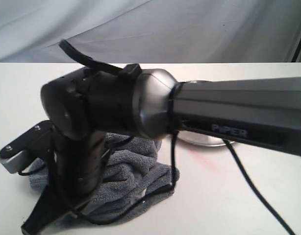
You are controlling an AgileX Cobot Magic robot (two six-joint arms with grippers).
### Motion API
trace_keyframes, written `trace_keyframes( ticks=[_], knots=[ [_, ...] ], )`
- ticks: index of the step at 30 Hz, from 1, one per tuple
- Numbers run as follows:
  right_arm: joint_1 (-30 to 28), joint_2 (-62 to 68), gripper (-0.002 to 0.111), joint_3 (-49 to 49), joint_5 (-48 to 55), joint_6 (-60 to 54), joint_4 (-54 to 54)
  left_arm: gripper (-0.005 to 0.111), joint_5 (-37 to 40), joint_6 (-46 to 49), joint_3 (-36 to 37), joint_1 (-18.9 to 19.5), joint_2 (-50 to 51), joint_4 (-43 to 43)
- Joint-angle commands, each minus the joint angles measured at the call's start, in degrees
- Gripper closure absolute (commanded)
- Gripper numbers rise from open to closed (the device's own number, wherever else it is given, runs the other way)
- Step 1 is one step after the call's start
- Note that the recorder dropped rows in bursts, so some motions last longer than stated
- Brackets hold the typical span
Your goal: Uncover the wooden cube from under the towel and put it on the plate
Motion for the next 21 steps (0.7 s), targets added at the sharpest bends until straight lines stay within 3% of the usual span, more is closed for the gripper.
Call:
trace_keyframes(
  ticks=[1,10,21],
  knots=[
    [-0.15,-7.07,0.108,10.8,-5.94,1.54,-0.94,0.105,-0.09,-0.02,0.25,-0.05,-0.09,0.04],
    [-8.21,-18.66,0.108,27.12,-10.82,3.39,-1.99,0.105,-0.09,-0.16,0.25,-0.05,-0.09,0.04],
    [-27.94,-19.49,0.108,28.06,-17.36,4.03,-1.09,0.105,-0.09,-0.07,0.25,-0.05,-0.09,0.04]
  ],
)
